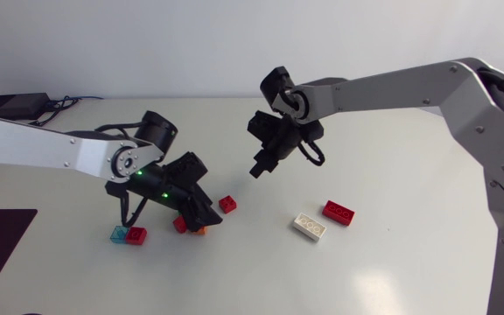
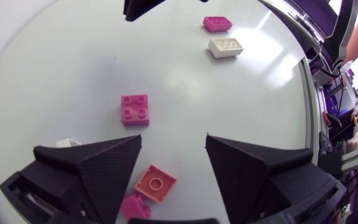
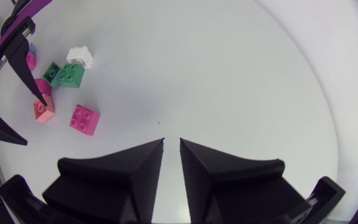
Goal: Sort duplo bricks by size, large to the right and small to the left
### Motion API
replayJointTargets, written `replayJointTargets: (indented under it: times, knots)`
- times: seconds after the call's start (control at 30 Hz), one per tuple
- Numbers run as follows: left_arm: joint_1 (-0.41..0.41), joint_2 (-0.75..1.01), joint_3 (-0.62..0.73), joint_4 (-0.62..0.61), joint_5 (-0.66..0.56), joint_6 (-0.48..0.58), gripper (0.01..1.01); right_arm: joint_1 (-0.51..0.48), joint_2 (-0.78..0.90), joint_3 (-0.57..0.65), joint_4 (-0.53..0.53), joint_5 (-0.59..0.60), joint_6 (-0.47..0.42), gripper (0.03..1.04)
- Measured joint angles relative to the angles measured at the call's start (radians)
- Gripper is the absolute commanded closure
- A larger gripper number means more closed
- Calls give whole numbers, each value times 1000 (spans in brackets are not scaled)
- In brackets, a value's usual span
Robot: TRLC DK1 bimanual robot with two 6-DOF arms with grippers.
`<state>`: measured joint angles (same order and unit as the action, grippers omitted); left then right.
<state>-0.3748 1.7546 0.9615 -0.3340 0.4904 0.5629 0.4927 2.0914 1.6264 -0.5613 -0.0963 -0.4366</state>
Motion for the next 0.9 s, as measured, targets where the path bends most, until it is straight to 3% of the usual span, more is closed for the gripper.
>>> replayJointTargets:
  times: [0.3,0.53,0.7,0.9]
  knots:
    - [25,99,-8,13,-78,31,739,9,16,-10,19,0,0,918]
    - [167,45,-82,-10,-118,131,741,64,87,30,13,0,0,918]
    - [282,-21,-121,-99,-158,199,739,113,134,69,-15,0,4,918]
    - [396,-122,-98,-179,-134,207,723,167,147,92,-60,-3,20,923]
